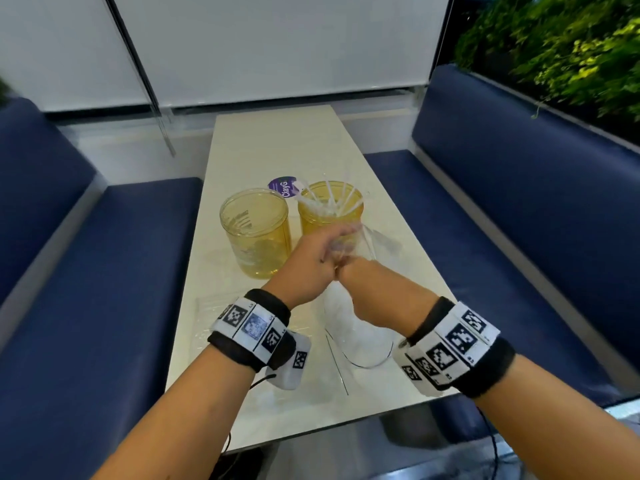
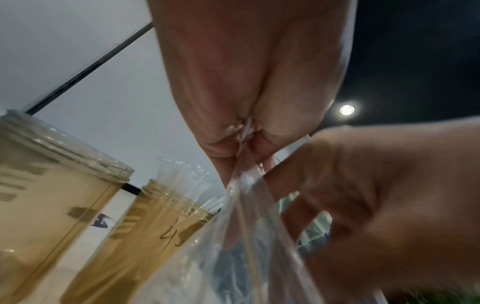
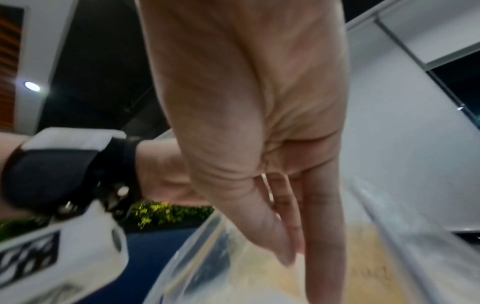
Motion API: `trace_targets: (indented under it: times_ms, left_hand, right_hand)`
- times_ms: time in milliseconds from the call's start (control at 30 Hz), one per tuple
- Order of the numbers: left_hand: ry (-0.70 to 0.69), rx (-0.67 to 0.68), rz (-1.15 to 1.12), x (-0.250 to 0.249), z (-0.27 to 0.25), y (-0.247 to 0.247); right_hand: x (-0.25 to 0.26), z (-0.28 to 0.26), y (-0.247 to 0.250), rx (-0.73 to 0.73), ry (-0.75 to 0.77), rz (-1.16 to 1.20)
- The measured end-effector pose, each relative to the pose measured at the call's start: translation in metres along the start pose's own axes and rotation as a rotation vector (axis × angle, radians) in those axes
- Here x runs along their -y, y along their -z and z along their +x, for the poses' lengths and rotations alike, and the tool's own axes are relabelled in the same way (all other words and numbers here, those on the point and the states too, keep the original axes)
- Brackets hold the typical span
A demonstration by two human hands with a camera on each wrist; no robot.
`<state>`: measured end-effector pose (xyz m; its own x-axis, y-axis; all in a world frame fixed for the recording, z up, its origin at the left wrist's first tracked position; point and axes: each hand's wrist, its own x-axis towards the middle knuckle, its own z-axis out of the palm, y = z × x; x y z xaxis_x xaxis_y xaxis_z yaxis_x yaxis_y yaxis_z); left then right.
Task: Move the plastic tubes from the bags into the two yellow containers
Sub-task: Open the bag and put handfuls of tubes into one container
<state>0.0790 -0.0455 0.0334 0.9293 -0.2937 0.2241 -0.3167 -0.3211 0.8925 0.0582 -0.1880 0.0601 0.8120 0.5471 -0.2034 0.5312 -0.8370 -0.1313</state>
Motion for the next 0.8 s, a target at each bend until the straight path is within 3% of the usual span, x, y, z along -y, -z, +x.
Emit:
trace_targets:
  times_ms: [133,367,533,700,800]
  left_hand:
    - [-0.019,-0.022,0.062,0.004,-0.002,0.001]
    - [-0.022,-0.091,0.02,0.007,-0.009,0.004]
    - [0.025,-0.061,-0.053,0.009,-0.014,0.01]
    - [0.048,0.01,-0.194,0.002,-0.02,0.016]
    - [0.027,0.051,-0.163,0.005,-0.023,0.019]
  right_hand:
    - [0.0,0.008,-0.03,0.102,0.066,-0.213]
    - [0.001,0.019,-0.049,0.095,0.087,-0.294]
    - [-0.005,0.015,-0.046,-0.015,0.084,-0.214]
    - [-0.009,0.008,-0.019,-0.238,0.107,-0.053]
    - [-0.009,0.003,-0.001,-0.353,0.105,0.074]
